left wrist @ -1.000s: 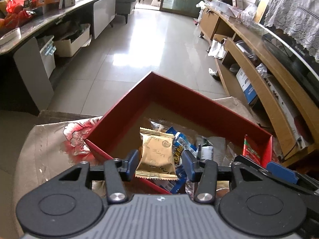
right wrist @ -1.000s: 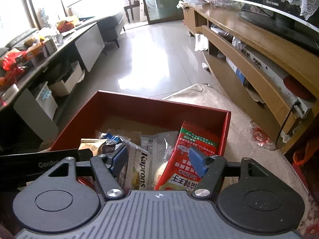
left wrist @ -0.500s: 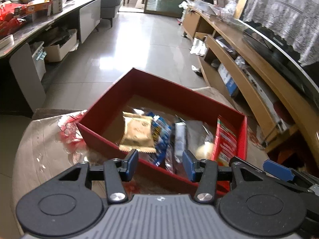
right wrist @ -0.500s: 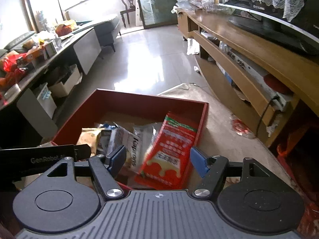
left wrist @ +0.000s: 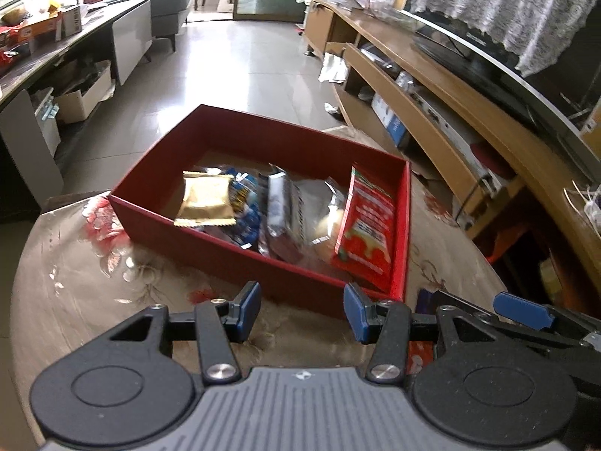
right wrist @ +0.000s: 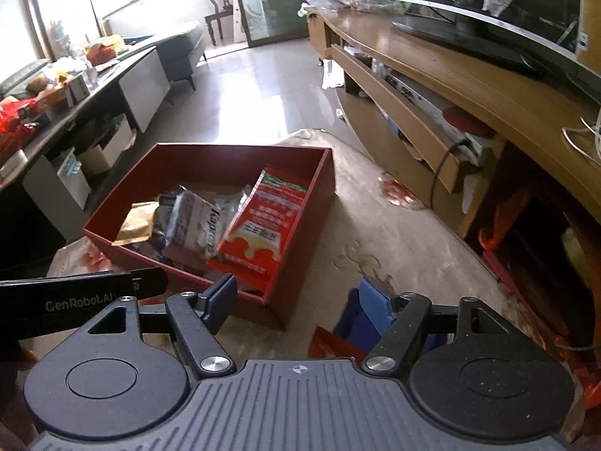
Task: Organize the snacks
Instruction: 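Move the left tool to the red Trolli bag while right tool reaches the blue pouch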
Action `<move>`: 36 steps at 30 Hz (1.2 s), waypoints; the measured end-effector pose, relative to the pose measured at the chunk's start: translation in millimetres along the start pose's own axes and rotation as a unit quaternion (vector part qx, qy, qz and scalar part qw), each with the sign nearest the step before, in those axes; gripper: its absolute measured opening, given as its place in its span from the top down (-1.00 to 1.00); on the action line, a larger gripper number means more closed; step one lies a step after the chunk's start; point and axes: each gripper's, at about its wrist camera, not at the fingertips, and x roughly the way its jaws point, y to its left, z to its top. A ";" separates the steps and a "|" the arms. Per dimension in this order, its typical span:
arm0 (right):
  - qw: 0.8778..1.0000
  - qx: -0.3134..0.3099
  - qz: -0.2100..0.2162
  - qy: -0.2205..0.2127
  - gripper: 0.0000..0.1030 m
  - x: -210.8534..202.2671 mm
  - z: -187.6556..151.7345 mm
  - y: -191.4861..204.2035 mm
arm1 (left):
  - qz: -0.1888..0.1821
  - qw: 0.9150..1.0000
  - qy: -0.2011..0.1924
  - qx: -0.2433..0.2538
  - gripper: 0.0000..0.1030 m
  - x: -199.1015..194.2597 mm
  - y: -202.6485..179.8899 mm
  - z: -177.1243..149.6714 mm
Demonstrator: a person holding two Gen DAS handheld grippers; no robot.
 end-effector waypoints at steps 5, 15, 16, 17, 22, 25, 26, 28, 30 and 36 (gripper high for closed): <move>1.000 0.009 -0.005 0.005 -0.51 -6.8 -9.0 -9.7 | -0.007 1.000 0.010 0.013 0.03 -0.2 -10.1 -10.9; 0.999 0.027 -0.033 0.028 -0.55 -14.5 -28.5 -38.9 | -0.042 0.995 0.081 0.043 0.03 23.4 -37.9 -43.2; 0.998 0.031 -0.035 0.029 -0.55 -14.9 -29.4 -43.1 | -0.043 0.994 0.086 0.045 0.03 26.6 -41.2 -46.0; 0.998 0.035 -0.036 0.030 -0.55 -15.4 -29.9 -46.9 | -0.044 0.994 0.091 0.048 0.03 29.7 -45.2 -48.5; 0.997 0.057 -0.041 0.025 -0.55 -19.5 -29.5 -64.3 | -0.062 0.990 0.106 0.066 -0.01 42.9 -68.4 -56.6; 0.997 0.064 -0.042 0.031 -0.55 -16.2 -29.2 -75.7 | -0.065 0.988 0.117 0.076 -0.06 51.9 -79.4 -60.5; 0.996 0.064 -0.043 0.034 -0.55 -14.5 -28.9 -78.1 | -0.064 0.988 0.119 0.080 -0.14 55.4 -83.6 -62.3; 0.996 0.061 -0.046 0.038 -0.55 -11.6 -28.6 -81.8 | -0.058 0.987 0.117 0.090 -0.20 59.8 -90.0 -64.6; 0.996 0.061 -0.047 0.045 -0.55 -7.0 -27.9 -86.9 | -0.061 0.987 0.119 0.093 -0.23 64.0 -94.1 -66.0; 0.993 0.075 -0.054 0.070 -0.56 12.3 -24.0 -101.0 | -0.060 0.984 0.124 0.111 -0.49 75.9 -107.4 -71.8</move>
